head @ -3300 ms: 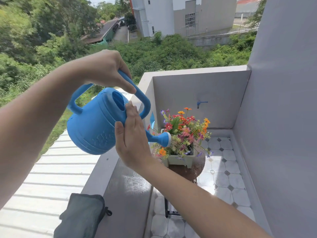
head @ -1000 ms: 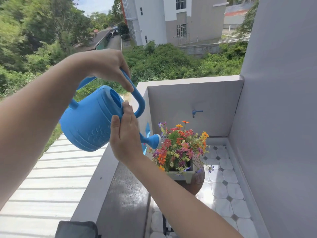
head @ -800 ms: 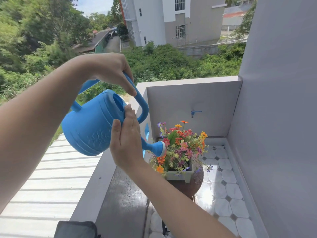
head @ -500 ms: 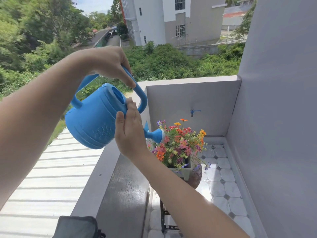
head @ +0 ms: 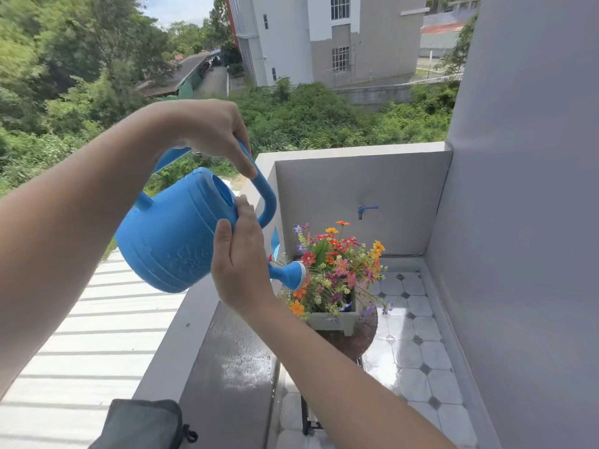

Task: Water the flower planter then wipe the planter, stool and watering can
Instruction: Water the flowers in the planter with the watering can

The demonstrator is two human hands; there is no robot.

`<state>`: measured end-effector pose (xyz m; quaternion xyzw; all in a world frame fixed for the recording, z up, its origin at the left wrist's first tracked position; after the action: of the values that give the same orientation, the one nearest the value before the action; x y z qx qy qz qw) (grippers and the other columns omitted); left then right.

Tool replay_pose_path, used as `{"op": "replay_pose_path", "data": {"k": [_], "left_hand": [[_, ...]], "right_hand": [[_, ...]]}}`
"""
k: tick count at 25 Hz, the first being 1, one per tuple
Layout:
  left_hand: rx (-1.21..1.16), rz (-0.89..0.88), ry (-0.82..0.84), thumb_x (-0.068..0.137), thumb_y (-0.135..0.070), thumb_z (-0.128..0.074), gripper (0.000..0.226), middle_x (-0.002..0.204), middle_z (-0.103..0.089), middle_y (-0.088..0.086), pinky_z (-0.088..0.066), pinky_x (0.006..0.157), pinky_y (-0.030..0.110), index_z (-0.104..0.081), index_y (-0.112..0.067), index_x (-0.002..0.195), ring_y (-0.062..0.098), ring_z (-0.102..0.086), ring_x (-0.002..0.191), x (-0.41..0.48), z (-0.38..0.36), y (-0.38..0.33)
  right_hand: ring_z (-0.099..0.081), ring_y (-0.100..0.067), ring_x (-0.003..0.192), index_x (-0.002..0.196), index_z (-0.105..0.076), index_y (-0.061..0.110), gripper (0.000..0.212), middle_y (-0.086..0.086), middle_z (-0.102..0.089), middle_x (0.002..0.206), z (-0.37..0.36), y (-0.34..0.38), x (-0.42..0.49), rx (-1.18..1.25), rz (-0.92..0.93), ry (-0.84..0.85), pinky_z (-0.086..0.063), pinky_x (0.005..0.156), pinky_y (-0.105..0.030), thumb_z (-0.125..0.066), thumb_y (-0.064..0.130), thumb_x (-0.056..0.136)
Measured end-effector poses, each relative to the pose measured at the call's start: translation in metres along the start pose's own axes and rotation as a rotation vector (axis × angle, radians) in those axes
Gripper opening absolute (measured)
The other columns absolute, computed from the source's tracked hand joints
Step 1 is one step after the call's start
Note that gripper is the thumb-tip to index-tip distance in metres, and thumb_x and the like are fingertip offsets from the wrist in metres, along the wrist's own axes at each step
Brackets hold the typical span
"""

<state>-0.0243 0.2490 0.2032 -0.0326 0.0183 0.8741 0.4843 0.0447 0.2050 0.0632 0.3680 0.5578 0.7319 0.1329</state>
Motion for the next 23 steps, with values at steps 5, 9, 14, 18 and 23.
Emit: {"op": "replay_pose_path", "data": {"k": [5,9,14,18,23], "left_hand": [[-0.047,0.018,-0.094,0.065,-0.049,-0.078,0.021,0.065,-0.061,0.0,-0.036,0.057,0.03,-0.072,-0.03,0.072,0.016,-0.049,0.063,-0.001,0.018,0.006],[-0.009,0.044,-0.092,0.066,-0.049,-0.077,0.021,0.069,-0.063,0.001,-0.036,0.057,0.03,-0.072,-0.03,0.074,0.017,-0.051,0.065,-0.002,0.019,0.014],[0.038,0.051,-0.006,0.065,-0.05,-0.077,0.02,0.072,-0.065,-0.004,-0.038,0.06,0.031,-0.072,-0.032,0.071,0.016,-0.053,0.068,0.0,0.003,0.011],[-0.034,0.04,-0.002,0.065,-0.05,-0.077,0.019,0.066,-0.059,0.001,-0.034,0.058,0.031,-0.072,-0.032,0.068,0.017,-0.047,0.064,0.002,-0.001,0.005],[-0.137,0.079,-0.143,0.069,-0.046,-0.077,0.023,0.067,-0.058,-0.002,-0.035,0.054,0.027,-0.073,-0.026,0.079,0.014,-0.048,0.063,0.002,0.008,0.013]], "right_hand": [[-0.019,-0.019,0.142,0.145,-0.019,0.008,0.054,-0.008,-0.025,0.153,0.011,0.007,0.017,-0.038,0.044,-0.01,-0.02,0.116,-0.044,-0.025,0.034,0.097],[-0.018,-0.018,0.142,0.146,-0.018,0.01,0.055,-0.006,-0.024,0.154,0.003,0.007,0.018,-0.035,0.042,0.052,-0.021,0.116,-0.043,-0.024,0.035,0.098],[-0.017,-0.016,0.142,0.146,-0.017,0.009,0.056,-0.005,-0.024,0.154,-0.004,0.004,0.003,-0.018,0.022,0.084,-0.017,0.118,-0.037,-0.024,0.035,0.097],[-0.016,-0.016,0.143,0.145,-0.019,0.009,0.056,-0.005,-0.024,0.154,0.009,0.002,0.004,-0.023,0.042,0.035,-0.017,0.118,-0.039,-0.025,0.035,0.096],[-0.02,-0.021,0.142,0.145,-0.021,0.009,0.054,-0.008,-0.027,0.153,0.024,-0.004,0.024,-0.143,0.071,0.02,-0.019,0.117,-0.042,-0.025,0.034,0.097]]}}
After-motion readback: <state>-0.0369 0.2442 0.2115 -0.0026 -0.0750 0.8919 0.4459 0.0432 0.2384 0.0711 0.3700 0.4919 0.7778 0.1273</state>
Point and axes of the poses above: each hand's wrist, its own x-axis towards the middle knuckle, its own z-axis out of the back of the hand, y = z × x, the point moved 9 cm from there along x, towards the middle knuckle
